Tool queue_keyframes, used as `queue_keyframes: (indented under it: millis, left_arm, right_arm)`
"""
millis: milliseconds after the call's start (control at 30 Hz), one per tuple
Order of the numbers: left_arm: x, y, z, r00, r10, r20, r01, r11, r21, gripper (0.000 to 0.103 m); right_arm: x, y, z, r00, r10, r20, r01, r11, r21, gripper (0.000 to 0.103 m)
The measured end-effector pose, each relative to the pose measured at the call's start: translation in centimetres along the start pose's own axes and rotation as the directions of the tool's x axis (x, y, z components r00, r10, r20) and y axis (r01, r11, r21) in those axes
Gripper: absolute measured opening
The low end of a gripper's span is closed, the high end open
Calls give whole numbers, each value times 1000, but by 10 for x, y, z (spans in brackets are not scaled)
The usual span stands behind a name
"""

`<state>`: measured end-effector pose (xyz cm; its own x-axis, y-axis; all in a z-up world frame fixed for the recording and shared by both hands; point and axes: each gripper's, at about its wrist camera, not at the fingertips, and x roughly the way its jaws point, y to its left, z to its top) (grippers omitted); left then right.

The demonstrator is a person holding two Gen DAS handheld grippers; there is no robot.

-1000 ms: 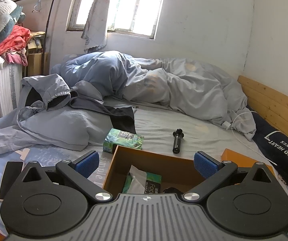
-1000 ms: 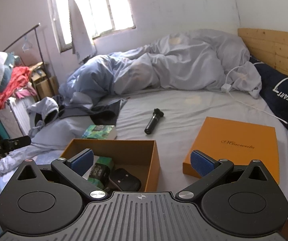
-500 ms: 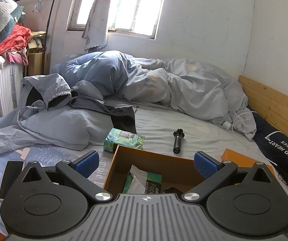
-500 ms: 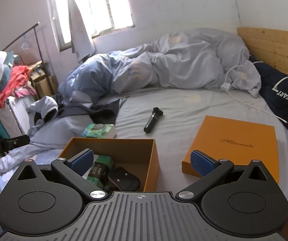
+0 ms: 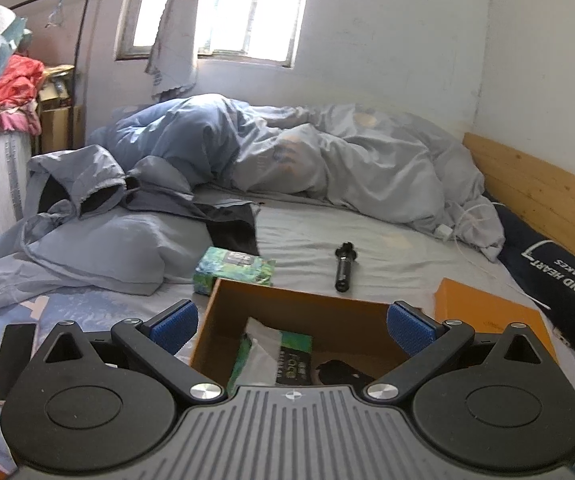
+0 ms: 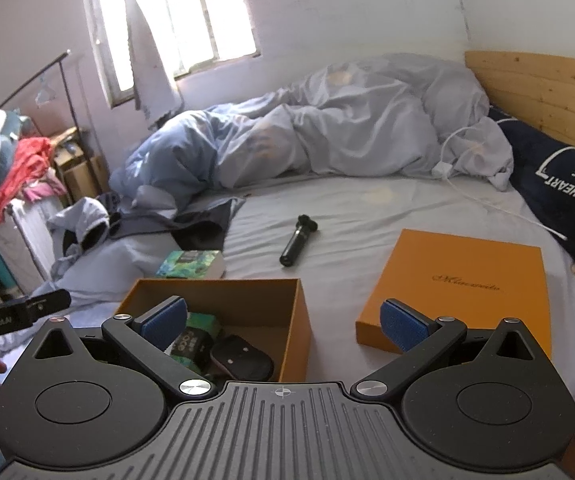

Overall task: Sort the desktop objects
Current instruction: 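Move both tools over the orange Miaoweitu lid lying on the bed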

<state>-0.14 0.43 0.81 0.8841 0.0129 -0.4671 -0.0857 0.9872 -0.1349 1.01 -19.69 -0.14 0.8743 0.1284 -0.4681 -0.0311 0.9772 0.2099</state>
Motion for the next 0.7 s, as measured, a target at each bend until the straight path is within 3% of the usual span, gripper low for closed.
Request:
queue_keyframes:
  millis: [300, 500, 700]
  left_arm:
    - [9, -31, -10, 998, -62, -21, 64, 994, 93, 103]
    - [21, -58, -5, 995, -97, -6, 97, 985, 142, 103]
    - [46, -90, 12, 989, -148, 20, 144, 982, 125, 103]
  right_arm:
    - [-13, -53, 11, 1000, 8, -4, -6, 969, 246, 103]
    - [-24, -92, 14, 999, -33, 22, 25, 960, 279, 103]
    - [-29, -129, 19, 995, -72, 65, 52, 961, 271, 103]
